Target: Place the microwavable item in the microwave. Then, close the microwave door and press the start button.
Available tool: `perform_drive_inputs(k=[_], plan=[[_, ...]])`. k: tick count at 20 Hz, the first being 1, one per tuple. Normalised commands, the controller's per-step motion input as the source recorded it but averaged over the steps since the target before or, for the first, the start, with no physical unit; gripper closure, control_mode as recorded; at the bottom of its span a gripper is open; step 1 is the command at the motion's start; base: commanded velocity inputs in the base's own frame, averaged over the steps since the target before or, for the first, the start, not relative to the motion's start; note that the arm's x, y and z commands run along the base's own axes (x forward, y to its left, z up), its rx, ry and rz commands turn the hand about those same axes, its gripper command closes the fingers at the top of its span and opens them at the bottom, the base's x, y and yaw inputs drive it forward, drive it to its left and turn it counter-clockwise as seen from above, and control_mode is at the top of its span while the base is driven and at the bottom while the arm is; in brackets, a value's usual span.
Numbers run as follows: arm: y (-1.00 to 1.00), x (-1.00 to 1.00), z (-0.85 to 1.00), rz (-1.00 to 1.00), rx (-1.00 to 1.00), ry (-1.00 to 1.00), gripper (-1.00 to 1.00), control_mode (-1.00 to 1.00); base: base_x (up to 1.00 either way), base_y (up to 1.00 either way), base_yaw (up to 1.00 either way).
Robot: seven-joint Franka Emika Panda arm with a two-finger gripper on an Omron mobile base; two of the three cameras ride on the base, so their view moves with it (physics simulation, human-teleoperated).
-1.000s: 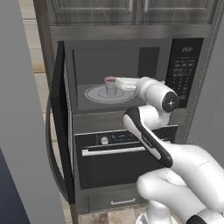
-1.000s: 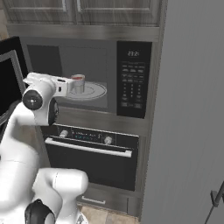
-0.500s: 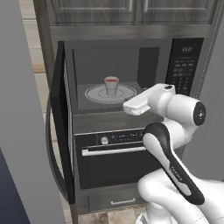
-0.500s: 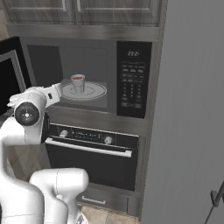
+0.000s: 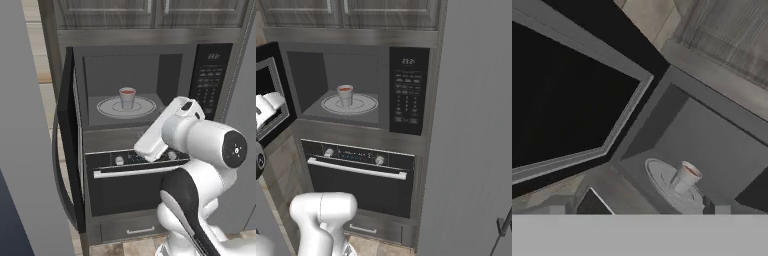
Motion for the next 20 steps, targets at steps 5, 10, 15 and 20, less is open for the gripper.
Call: perform_drive_inputs(k=[5,10,15,20], plan=[[0.15,-1.0,-0.14,0.01,-0.3,-0.32,-1.0,-1.0,0.0,0.0,0.0],[0.07,-1.0,-0.26,0.02,-0.3,-0.44,-1.0,-1.0,0.0,0.0,0.0],[0.48,-0.93,-0.61,0.07,-0.35,-0.21,-1.0,-1.0,0.0,0.0,0.0],[1.0,-0.05,-1.0,0.1,-0.34,0.01,-1.0,-1.0,0.0,0.0,0.0]])
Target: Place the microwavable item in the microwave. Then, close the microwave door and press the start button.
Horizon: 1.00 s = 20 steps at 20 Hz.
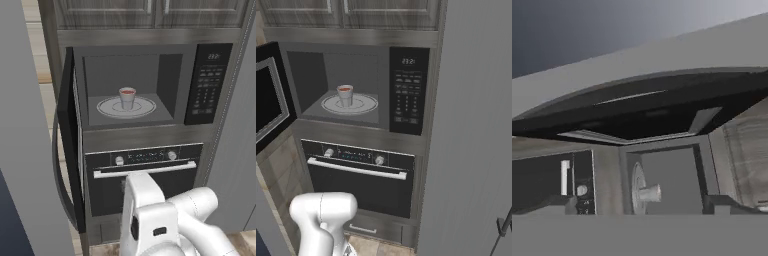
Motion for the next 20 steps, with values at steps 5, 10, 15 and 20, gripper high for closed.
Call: perform_drive_inputs(k=[5,10,15,20], plan=[[1.0,0.07,-1.0,0.06,-0.21,0.0,-1.0,-1.0,0.0,0.0,0.0],[0.85,0.6,-0.88,0.0,-0.24,0.0,-1.0,-1.0,0.0,0.0,0.0],[0.53,1.0,-0.6,-0.03,-0.19,0.02,-1.0,-1.0,0.0,0.0,0.0],[0.66,1.0,-0.39,-0.01,-0.18,0.0,-1.0,-1.0,0.0,0.0,0.0]])
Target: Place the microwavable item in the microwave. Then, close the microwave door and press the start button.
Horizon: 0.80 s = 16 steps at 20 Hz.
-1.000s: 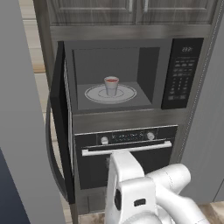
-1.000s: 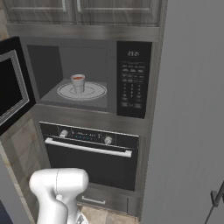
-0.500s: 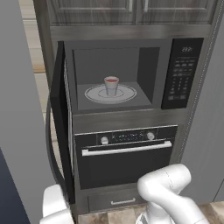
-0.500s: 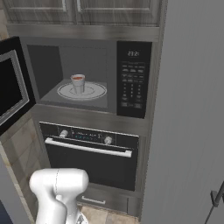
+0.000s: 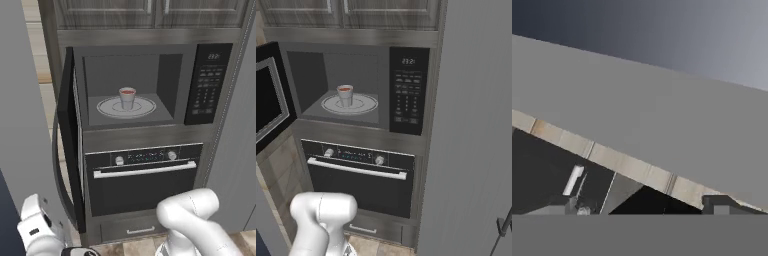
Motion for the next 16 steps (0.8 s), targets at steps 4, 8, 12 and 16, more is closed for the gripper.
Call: perform_drive_inputs(k=[4,8,12,16], plan=[[0.35,0.59,-0.16,-0.04,-0.18,-0.03,-1.0,-1.0,0.0,0.0,0.0],[-0.29,0.27,0.0,-0.08,-0.06,-0.01,-1.0,-1.0,0.0,0.0,0.0],[-0.89,-0.14,0.13,-0.08,0.0,-0.09,-1.0,-1.0,0.0,0.0,0.0],[-1.0,-0.27,0.34,-0.08,0.0,-0.12,-1.0,-1.0,0.0,0.0,0.0]])
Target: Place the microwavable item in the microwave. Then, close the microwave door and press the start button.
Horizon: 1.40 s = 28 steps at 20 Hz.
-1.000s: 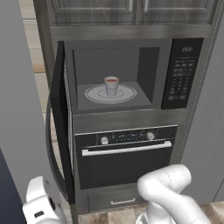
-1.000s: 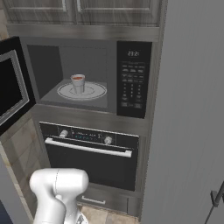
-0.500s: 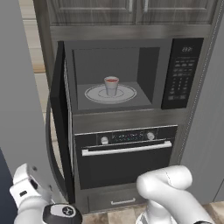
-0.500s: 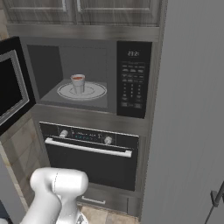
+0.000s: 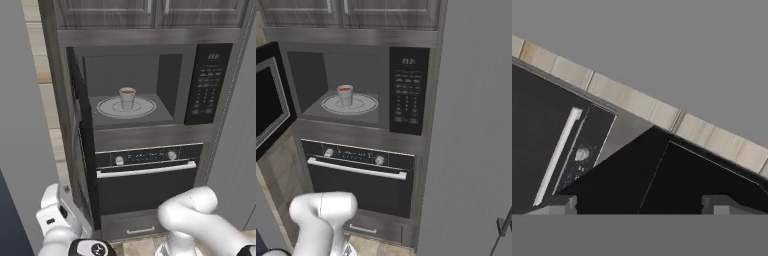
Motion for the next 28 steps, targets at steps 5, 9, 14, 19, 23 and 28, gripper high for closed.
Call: perform_drive_inputs(k=[5,9,14,19,23,28], plan=[[-1.0,-0.03,0.42,-0.06,0.01,-0.07,-1.0,-1.0,0.0,0.0,0.0],[-1.0,0.02,0.51,-0.03,0.04,-0.02,-1.0,-1.0,0.0,0.0,0.0],[-1.0,0.16,0.33,-0.01,0.09,0.0,-1.0,-1.0,0.0,0.0,0.0],[-0.94,0.43,0.2,-0.07,0.12,0.02,-1.0,-1.0,0.0,0.0,0.0],[-0.41,0.91,0.58,-0.14,0.07,0.01,-1.0,-1.0,0.0,0.0,0.0],[-0.02,0.95,0.57,-0.29,0.01,0.04,-1.0,-1.0,0.0,0.0,0.0]])
